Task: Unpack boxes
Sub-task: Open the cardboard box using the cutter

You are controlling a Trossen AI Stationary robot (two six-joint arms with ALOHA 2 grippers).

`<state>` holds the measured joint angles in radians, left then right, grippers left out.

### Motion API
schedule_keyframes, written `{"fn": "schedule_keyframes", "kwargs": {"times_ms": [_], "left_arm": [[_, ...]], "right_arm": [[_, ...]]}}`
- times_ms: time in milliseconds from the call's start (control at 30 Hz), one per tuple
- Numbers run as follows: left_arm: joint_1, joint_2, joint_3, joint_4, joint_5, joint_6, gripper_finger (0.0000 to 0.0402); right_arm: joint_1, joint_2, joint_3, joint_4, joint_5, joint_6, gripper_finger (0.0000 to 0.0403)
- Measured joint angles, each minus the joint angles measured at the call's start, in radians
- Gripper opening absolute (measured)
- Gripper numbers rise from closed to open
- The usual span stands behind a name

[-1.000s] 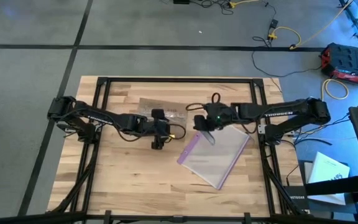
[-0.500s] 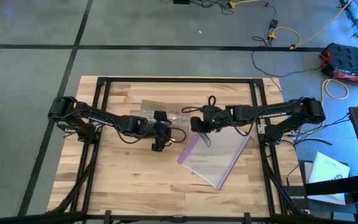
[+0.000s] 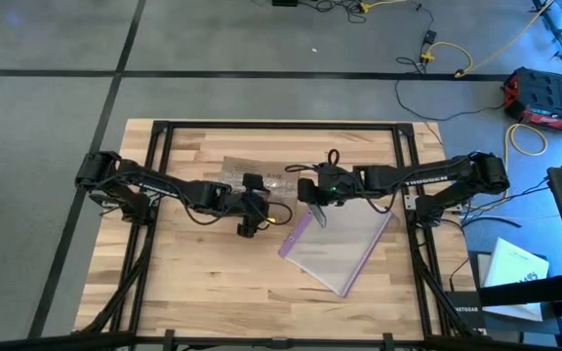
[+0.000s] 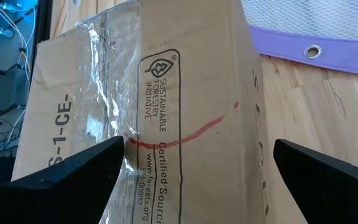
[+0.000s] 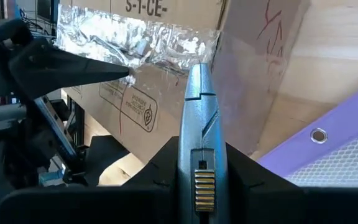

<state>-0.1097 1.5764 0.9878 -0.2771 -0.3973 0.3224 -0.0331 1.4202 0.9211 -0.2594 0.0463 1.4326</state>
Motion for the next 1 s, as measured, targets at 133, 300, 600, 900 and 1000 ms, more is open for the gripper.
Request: {"fn": "schedule_keyframes", "kwargs": {"times_ms": [133, 300, 600, 900, 1000], "left_arm": [[0.000, 0.000, 0.000, 0.001, -0.001, 0.000, 0.0400], [0.001, 0.000, 0.000, 0.001, -0.001, 0.004, 0.0400], [0.001, 0.000, 0.000, 0.004, -0.002, 0.002, 0.0400], [0.001, 0.000, 0.000, 0.005, -0.003, -0.005, 0.0400], [0.001, 0.000, 0.000, 0.006, -0.004, -0.008, 0.0400]], "right_arm": [[-0.009, 0.002, 0.000, 0.000, 0.021, 0.000, 0.0051], [-0.022, 0.002, 0.000, -0.002, 0.006, -0.003, 0.0051], [-0.026, 0.005, 0.000, -0.021, -0.006, 0.000, 0.0051], [-0.047, 0.005, 0.000, -0.017, -0.027, -0.005, 0.0051], [-0.046, 0.005, 0.000, -0.017, -0.044, -0.014, 0.0051]]}}
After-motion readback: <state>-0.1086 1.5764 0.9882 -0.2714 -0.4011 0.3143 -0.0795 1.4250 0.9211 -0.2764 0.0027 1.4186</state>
